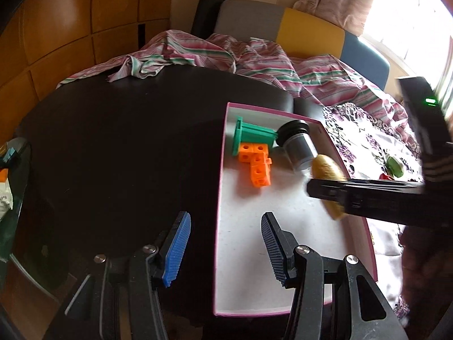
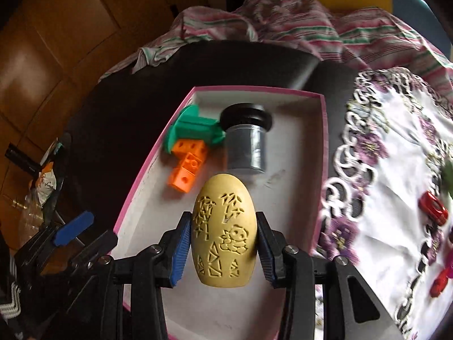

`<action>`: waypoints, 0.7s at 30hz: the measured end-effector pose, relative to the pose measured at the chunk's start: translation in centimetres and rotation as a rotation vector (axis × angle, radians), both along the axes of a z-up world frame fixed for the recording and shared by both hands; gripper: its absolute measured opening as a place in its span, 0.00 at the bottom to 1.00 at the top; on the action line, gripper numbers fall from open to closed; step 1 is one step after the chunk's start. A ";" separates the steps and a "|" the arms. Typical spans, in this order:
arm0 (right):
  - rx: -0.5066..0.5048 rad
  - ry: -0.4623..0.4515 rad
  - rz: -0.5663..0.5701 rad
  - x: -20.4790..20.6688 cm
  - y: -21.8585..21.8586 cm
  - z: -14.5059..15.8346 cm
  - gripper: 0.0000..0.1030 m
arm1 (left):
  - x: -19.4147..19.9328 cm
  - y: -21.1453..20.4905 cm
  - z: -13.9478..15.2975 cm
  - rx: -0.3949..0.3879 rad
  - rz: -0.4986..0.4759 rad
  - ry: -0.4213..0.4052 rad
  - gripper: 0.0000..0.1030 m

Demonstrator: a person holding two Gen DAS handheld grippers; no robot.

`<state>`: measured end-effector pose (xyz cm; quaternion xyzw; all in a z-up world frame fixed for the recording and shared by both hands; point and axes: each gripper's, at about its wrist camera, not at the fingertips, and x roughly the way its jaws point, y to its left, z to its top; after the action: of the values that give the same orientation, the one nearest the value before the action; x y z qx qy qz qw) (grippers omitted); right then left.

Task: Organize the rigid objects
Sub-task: 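Carry the yellow egg into the tray and open the right tool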

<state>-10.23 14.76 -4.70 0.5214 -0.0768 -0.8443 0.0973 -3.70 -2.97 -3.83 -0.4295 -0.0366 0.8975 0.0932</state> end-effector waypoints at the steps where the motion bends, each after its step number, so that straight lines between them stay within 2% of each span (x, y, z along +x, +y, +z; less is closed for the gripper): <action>1: 0.006 -0.002 0.005 -0.6 -0.5 -0.4 0.42 | 0.0 -0.2 -0.1 0.002 0.003 -0.003 0.51; 5: 0.007 -0.036 0.003 -2.5 -1.6 -2.5 0.42 | -0.1 -0.4 -0.2 0.004 0.008 -0.010 0.51; 9: -0.013 -0.042 -0.012 -2.7 -1.5 -2.8 0.43 | -0.1 -0.4 -0.3 0.001 0.005 -0.010 0.51; 16: -0.040 0.000 -0.032 -1.8 -0.4 -1.4 0.43 | 0.1 -0.1 -0.3 -0.002 0.004 -0.010 0.51; 21: -0.006 0.062 -0.047 -0.1 0.3 0.3 0.43 | 0.5 0.5 0.1 -0.015 -0.006 0.004 0.51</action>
<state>-10.36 15.04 -4.42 0.4926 -0.0885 -0.8619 0.0813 -3.16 -2.42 -3.74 -0.4284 -0.0286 0.8984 0.0926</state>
